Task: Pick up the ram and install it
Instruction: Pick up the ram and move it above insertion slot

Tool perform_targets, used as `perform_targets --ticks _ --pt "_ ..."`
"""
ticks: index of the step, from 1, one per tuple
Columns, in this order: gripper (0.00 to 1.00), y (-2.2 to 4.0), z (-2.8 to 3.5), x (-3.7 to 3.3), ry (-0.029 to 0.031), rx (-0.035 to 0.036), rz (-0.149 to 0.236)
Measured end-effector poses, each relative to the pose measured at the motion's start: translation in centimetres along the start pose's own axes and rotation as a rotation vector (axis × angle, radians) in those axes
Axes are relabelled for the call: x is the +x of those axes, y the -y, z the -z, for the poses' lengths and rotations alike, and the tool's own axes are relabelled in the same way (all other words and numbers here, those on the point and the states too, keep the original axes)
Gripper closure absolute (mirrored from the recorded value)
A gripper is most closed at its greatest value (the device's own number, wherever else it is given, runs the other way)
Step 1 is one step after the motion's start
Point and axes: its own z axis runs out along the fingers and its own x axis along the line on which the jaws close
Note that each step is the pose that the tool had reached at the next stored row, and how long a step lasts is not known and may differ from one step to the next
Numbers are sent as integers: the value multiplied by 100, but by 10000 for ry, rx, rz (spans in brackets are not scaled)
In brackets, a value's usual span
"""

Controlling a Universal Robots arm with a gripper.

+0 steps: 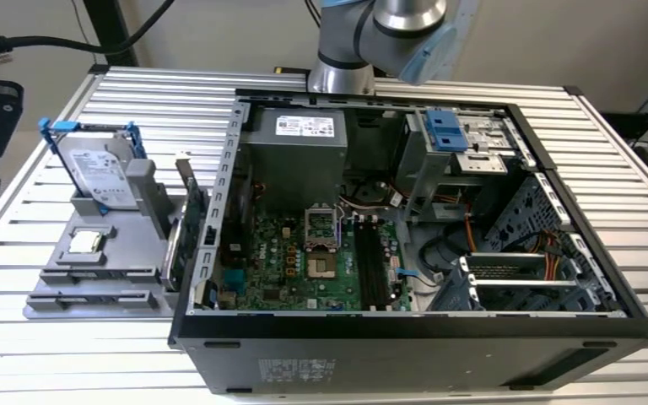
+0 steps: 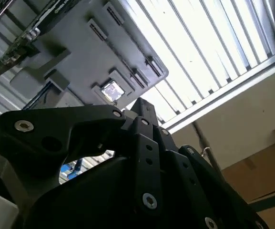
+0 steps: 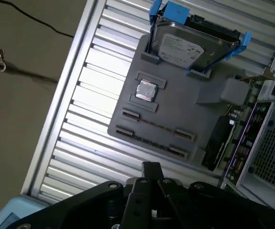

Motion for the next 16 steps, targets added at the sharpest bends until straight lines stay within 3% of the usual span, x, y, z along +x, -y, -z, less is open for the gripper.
perform_targets --ticks 7,16 --pt "100 0 1 0 -50 13 1279" --pt "100 -2 -12 -1 -55 50 2738"
